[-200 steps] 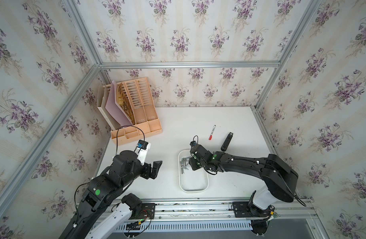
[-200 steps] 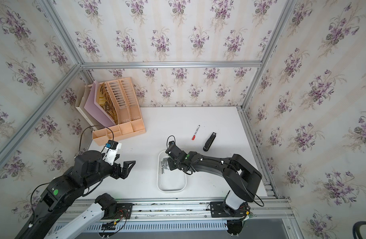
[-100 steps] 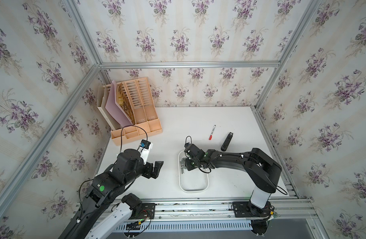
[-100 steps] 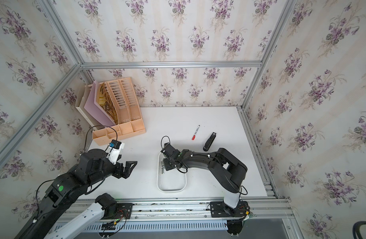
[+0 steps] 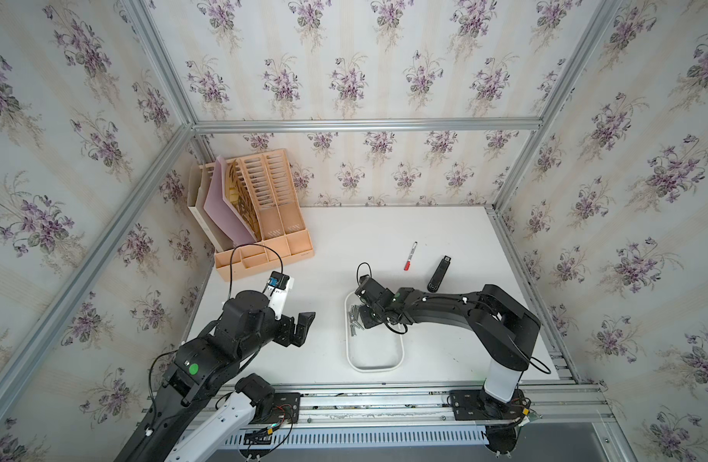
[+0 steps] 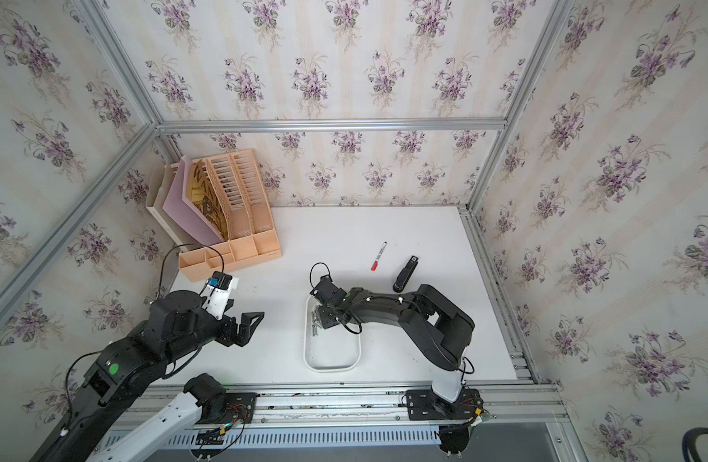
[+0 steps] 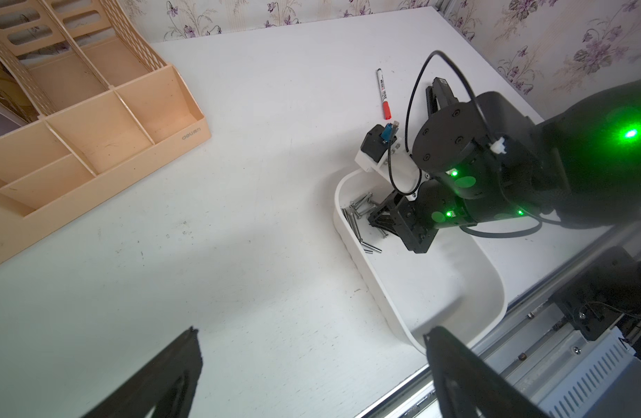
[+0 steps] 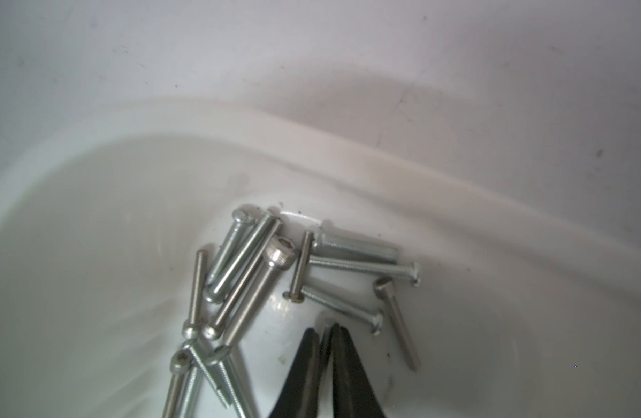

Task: Take out the screws from the storage box
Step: Pick up the screw from the storage box.

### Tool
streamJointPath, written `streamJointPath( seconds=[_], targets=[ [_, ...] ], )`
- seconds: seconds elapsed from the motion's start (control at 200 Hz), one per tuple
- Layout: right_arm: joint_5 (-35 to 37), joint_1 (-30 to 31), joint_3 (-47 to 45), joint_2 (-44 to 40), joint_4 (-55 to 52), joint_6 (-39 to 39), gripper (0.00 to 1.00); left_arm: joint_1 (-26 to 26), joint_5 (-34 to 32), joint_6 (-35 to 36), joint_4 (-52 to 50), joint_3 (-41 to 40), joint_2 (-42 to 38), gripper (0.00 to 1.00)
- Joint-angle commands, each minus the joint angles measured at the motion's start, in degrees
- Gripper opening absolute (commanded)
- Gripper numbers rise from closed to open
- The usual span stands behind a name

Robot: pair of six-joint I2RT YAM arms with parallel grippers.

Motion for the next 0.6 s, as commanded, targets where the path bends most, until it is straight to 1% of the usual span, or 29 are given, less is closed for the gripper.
streamJointPath(
  seconds=[0.0,0.12,0.22,0.445,0.594],
  targets=[
    [2.13,0.04,0.22,-0.53,-1.98,0.09,0.00,0.03,-0.13,0.19,1.86,0.01,-0.23,0.99],
    [2.29,-0.01,-0.17,-1.43,-1.72,0.08,0.00,-0.07,-0.57,0.33,1.96,-0.12,-0.41,0.99],
    [1.88,-0.10,-1.61,-4.32,-0.21,0.01,0.00,-0.07,-0.48,0.30,1.95,-0.10,-0.41,0.99],
    [2.15,-0.64,-6.93,-15.24,4.62,-0.17,0.00,-0.16,-0.82,0.17,1.81,-0.08,-0.80,0.99],
    [1.87,-3.78,-12.30,-23.58,7.55,1.65,0.00,-0.34,-0.83,0.10,1.88,-0.09,-0.06,0.99]
  ],
)
